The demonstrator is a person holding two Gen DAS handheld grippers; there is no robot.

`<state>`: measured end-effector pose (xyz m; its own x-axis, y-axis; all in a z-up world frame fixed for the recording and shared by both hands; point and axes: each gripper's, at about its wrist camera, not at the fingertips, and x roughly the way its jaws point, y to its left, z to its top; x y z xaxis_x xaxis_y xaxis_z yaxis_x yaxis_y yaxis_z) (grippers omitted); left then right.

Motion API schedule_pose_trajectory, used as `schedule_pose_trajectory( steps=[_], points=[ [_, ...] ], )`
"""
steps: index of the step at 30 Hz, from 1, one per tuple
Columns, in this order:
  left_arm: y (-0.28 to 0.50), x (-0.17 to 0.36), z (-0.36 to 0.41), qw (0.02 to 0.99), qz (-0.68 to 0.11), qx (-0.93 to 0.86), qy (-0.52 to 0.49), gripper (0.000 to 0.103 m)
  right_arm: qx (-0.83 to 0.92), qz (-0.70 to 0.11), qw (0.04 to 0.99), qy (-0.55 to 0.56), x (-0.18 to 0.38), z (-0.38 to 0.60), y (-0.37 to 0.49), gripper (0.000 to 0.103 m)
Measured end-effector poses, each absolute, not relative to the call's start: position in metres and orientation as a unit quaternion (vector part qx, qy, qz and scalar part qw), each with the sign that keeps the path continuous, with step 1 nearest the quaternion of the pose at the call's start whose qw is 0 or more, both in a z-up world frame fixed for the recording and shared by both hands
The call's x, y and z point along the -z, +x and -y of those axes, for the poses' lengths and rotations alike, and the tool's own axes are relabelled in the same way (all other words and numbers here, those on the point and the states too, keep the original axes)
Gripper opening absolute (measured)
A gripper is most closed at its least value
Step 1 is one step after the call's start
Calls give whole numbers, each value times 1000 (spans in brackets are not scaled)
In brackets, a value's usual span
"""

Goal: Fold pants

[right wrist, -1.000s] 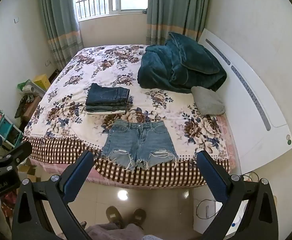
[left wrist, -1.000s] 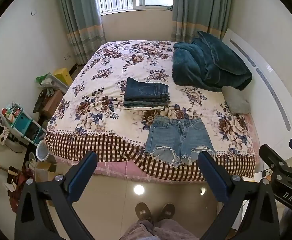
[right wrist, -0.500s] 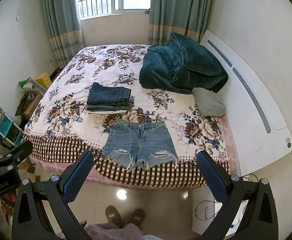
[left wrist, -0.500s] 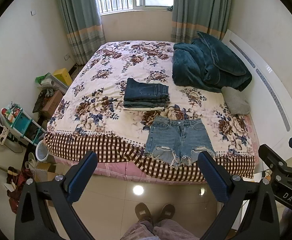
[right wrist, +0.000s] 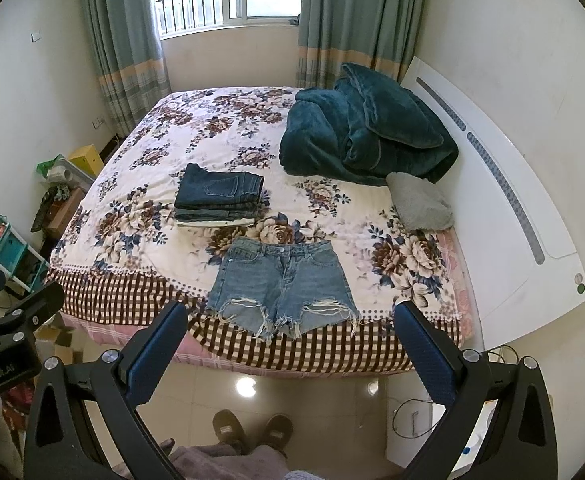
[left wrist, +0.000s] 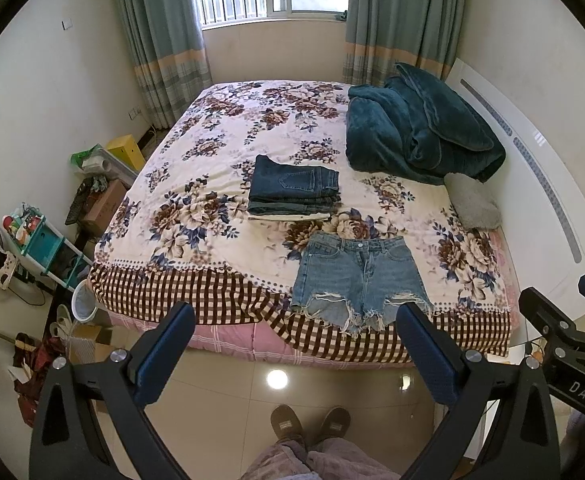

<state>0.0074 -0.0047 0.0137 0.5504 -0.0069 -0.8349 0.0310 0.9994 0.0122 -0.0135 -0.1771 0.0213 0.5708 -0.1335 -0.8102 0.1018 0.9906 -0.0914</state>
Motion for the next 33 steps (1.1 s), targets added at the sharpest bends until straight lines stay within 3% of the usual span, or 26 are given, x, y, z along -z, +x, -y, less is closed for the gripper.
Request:
schedule_pose_trajectory(
  steps=[33],
  points=[
    [14, -15, 6, 881, -473, 11, 11, 103, 65, -460, 886, -16, -25, 173, -13, 103]
  ],
)
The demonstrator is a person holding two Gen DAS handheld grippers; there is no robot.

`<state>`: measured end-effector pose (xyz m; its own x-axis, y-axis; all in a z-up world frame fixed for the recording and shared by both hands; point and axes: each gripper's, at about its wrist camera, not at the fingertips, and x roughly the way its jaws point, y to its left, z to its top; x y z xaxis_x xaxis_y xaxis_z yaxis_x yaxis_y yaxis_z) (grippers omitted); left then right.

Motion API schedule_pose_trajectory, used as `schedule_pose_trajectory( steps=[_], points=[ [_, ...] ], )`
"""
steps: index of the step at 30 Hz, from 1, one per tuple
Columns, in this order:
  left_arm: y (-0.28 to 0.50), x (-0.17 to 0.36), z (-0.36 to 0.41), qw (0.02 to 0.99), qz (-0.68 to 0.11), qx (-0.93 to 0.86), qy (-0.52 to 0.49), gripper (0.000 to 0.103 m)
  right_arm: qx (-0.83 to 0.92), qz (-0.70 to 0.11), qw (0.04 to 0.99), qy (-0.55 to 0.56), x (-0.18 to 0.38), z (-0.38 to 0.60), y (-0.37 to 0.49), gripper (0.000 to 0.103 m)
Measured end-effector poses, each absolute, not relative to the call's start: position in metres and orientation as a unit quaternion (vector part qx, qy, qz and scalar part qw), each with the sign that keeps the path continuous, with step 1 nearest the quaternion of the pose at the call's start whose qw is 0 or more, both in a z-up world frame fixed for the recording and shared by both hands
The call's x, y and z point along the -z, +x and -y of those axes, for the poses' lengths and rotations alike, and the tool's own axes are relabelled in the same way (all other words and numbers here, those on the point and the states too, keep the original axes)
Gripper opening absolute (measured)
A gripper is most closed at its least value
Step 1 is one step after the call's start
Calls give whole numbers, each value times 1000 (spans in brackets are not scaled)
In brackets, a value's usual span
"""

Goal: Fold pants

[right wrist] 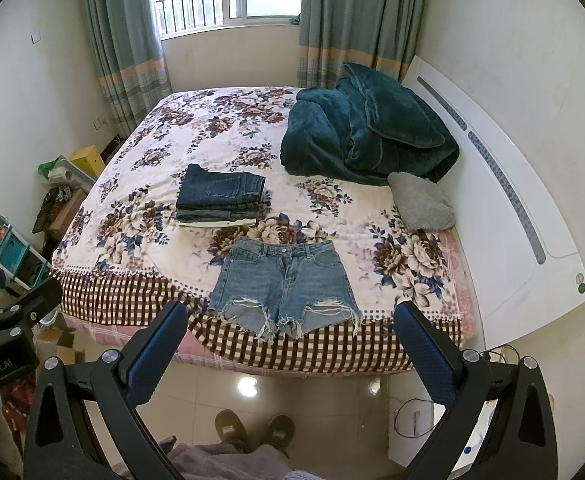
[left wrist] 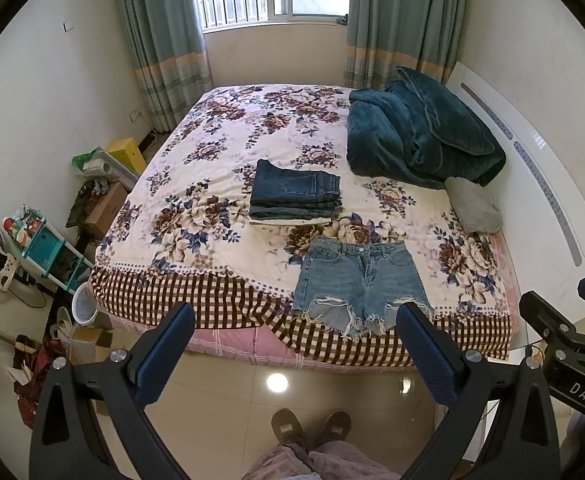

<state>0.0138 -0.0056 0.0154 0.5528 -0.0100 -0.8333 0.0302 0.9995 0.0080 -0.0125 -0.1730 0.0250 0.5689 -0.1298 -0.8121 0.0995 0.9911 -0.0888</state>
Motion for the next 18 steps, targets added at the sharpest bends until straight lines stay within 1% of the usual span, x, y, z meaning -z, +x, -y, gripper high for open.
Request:
schedule_pose_trajectory(
  steps=[18],
  points=[
    [20, -20, 5, 881, -472, 15, 10, 103, 64, -461, 885, -14, -25, 172, -13, 103]
  ],
)
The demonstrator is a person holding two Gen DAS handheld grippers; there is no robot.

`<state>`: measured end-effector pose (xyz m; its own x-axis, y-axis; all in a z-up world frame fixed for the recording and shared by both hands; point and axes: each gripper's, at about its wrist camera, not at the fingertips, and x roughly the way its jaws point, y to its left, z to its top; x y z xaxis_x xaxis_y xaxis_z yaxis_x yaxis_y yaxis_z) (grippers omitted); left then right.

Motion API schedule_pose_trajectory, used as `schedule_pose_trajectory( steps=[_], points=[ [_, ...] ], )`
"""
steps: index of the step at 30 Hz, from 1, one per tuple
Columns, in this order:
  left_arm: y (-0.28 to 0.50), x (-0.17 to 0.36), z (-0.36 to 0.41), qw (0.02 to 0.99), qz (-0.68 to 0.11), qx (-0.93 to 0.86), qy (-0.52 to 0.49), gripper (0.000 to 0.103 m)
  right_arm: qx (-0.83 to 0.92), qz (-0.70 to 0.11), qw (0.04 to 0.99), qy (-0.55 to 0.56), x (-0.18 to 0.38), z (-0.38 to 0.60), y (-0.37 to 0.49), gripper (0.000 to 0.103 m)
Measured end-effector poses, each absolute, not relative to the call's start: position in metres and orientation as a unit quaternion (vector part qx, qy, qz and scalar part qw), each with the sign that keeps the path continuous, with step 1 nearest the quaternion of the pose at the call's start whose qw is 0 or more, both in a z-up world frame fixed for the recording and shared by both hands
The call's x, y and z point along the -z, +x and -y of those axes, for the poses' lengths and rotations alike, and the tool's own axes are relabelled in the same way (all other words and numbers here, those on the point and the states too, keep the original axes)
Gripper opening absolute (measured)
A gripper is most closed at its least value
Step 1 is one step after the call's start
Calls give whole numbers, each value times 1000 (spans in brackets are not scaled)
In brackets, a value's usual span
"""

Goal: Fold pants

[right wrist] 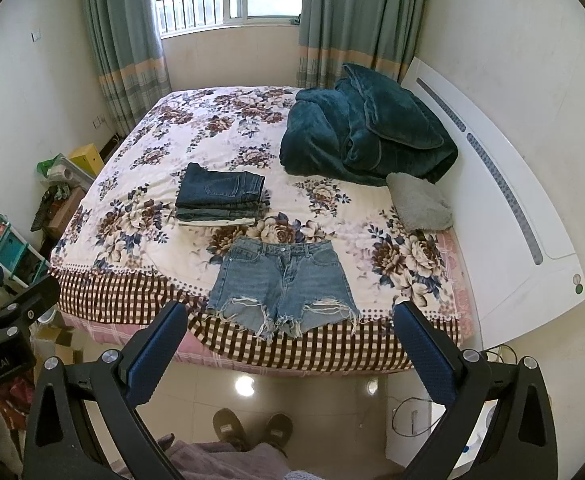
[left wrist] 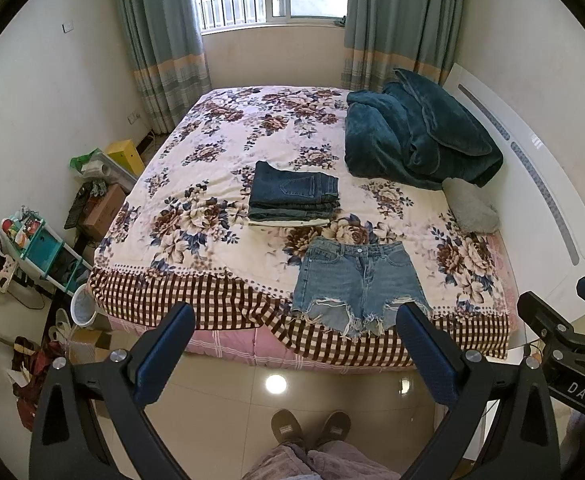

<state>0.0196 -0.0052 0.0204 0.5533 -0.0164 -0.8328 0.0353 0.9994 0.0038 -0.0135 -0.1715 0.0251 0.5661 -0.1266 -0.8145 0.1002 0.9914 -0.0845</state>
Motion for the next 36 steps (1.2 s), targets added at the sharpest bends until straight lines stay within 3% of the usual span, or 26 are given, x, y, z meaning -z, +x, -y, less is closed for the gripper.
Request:
schedule_pose_trajectory(
  steps=[4, 12, 18, 26, 29, 31, 33, 36],
  points=[
    [22, -22, 6, 882, -471, 15, 10, 103, 67, -463, 884, -13, -27, 166, -14, 103],
    [57, -13, -3, 900, -434, -3, 22, 103, 96, -459, 883, 17, 20, 176, -2, 103],
    [114, 38, -9, 909, -413, -36, 37, 103, 119, -475, 870, 51, 77, 221, 56, 103],
    [184, 139, 45, 877, -471, -64, 74, 103, 86, -549, 827, 83, 185, 307, 169, 103],
    [205, 180, 79, 863, -494, -73, 76, 103, 53, -573, 812, 99, 242, 356, 226, 94],
    [217, 213, 107, 854, -509, -82, 70, 103, 40, -587, 803, 96, 277, 384, 258, 71],
    [228, 243, 132, 841, -531, -87, 54, 103, 19, -617, 781, 91, 325, 422, 296, 62],
    [244, 306, 182, 811, -579, -82, 16, 103, -11, -651, 755, 76, 395, 477, 343, 62]
  ],
)
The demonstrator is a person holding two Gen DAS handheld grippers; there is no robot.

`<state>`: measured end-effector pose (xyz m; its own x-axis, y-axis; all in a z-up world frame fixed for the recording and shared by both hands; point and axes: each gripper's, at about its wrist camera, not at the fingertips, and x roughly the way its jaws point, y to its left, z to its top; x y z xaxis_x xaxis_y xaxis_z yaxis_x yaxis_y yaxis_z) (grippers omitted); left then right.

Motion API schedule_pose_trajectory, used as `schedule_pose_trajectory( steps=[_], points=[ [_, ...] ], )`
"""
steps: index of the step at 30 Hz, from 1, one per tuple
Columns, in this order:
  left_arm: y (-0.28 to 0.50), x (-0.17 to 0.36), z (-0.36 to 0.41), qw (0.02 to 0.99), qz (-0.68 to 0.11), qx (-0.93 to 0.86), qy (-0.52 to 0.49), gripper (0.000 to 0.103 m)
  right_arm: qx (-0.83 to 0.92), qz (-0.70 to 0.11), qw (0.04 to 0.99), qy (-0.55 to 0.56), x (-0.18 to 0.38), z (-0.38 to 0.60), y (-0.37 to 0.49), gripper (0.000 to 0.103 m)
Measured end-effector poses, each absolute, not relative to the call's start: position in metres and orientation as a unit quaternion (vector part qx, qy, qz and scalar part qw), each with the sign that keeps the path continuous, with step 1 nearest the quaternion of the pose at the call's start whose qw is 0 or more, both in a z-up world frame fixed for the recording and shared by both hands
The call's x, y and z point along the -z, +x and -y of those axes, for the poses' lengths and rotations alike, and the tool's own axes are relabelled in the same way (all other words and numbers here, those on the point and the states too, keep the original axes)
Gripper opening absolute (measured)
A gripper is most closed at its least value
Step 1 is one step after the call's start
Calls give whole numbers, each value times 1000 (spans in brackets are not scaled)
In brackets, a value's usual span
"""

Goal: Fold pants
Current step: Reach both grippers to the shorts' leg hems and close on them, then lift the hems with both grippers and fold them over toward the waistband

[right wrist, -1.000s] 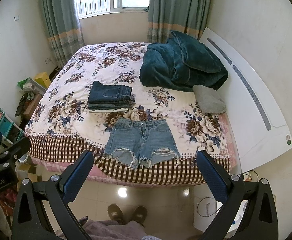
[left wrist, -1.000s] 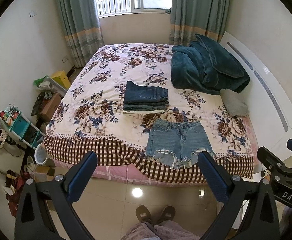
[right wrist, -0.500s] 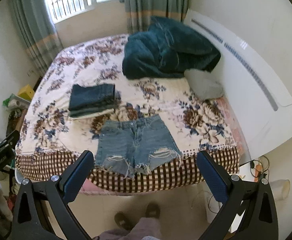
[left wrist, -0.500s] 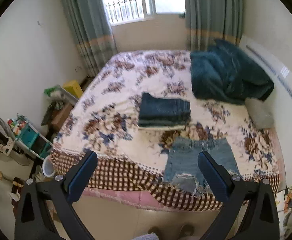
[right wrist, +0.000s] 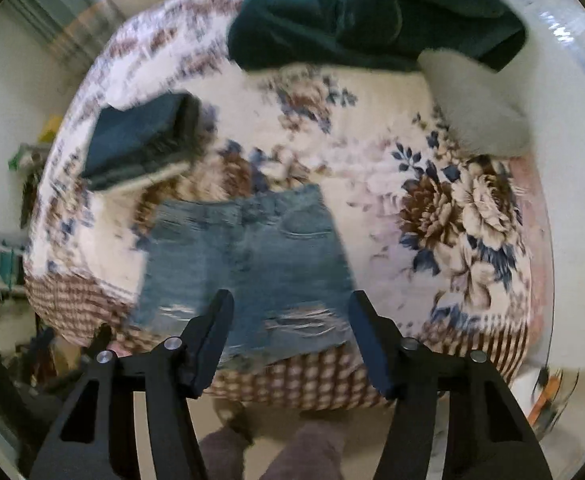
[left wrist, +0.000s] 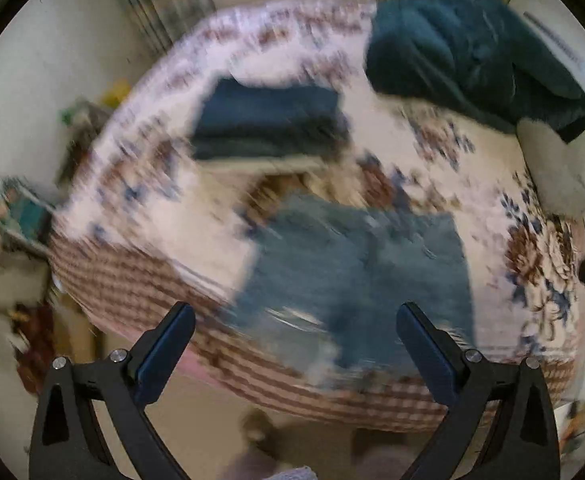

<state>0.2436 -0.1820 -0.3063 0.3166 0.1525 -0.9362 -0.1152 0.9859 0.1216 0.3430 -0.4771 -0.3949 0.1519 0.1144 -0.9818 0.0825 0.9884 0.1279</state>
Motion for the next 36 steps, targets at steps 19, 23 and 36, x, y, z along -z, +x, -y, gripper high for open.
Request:
schedule_pose_trajectory(
  steps=[19, 23, 36],
  points=[
    [218, 594, 380, 691, -716, -68, -77, 84, -185, -742, 632, 124, 676, 530, 452, 73],
    [206, 575, 380, 723, -685, -32, -85, 36, -185, -741, 628, 153, 700, 505, 472, 73],
    [197, 469, 273, 770, -602, 17, -209, 5, -163, -695, 690, 118, 602, 454, 463, 9]
  ],
)
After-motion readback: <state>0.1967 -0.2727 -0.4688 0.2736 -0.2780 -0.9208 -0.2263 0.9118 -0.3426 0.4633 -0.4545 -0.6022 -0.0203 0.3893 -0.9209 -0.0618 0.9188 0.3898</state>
